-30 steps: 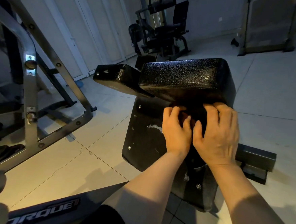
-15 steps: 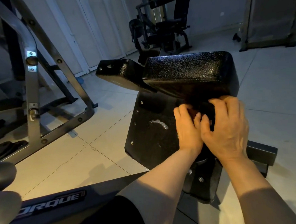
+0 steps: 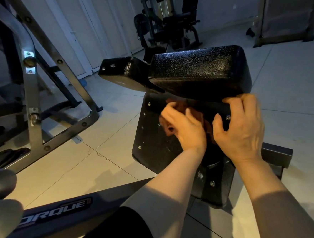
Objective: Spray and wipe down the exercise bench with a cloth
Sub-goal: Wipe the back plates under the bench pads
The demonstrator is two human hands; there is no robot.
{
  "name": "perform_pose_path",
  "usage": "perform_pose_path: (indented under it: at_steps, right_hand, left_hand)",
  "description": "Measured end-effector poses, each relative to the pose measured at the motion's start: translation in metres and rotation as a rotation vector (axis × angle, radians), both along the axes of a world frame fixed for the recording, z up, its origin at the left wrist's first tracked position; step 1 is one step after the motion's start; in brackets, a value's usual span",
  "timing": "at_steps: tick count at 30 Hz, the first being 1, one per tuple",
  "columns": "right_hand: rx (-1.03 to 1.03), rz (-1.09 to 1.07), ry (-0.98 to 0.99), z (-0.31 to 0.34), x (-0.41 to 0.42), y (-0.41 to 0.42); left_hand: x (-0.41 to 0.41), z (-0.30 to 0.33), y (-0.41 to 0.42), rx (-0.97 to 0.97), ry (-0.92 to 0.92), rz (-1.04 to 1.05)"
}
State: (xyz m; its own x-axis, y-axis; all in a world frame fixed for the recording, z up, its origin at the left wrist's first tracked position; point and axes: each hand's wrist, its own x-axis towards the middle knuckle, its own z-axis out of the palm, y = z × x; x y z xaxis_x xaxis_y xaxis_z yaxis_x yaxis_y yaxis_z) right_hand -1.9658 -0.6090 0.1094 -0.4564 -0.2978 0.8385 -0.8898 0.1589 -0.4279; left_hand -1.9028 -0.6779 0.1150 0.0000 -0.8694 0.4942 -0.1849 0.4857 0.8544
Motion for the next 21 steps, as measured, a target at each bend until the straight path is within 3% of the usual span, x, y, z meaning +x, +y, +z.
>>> perform_pose_path:
  at_steps: [3, 10, 14, 17, 21]
  right_hand:
    - [0.002, 0.005, -0.003, 0.001, 0.002, 0.001]
    - [-0.002, 0.005, -0.031, 0.003, 0.001, 0.001]
    - [-0.02, 0.007, -0.055, 0.006, 0.002, 0.001]
    - [0.005, 0.018, -0.032, 0.004, -0.001, 0.003]
    - [0.027, 0.016, -0.081, -0.004, -0.011, 0.008]
  left_hand:
    - [0.003, 0.017, -0.016, 0.026, 0.148, 0.159]
    - [-0.002, 0.013, -0.005, -0.063, 0.01, -0.151]
    - [0.001, 0.025, -0.017, -0.023, 0.152, 0.082]
    - [0.0, 0.033, -0.021, 0.059, 0.218, 0.048]
    - [-0.009, 0.007, 0.015, -0.104, -0.095, -0.294]
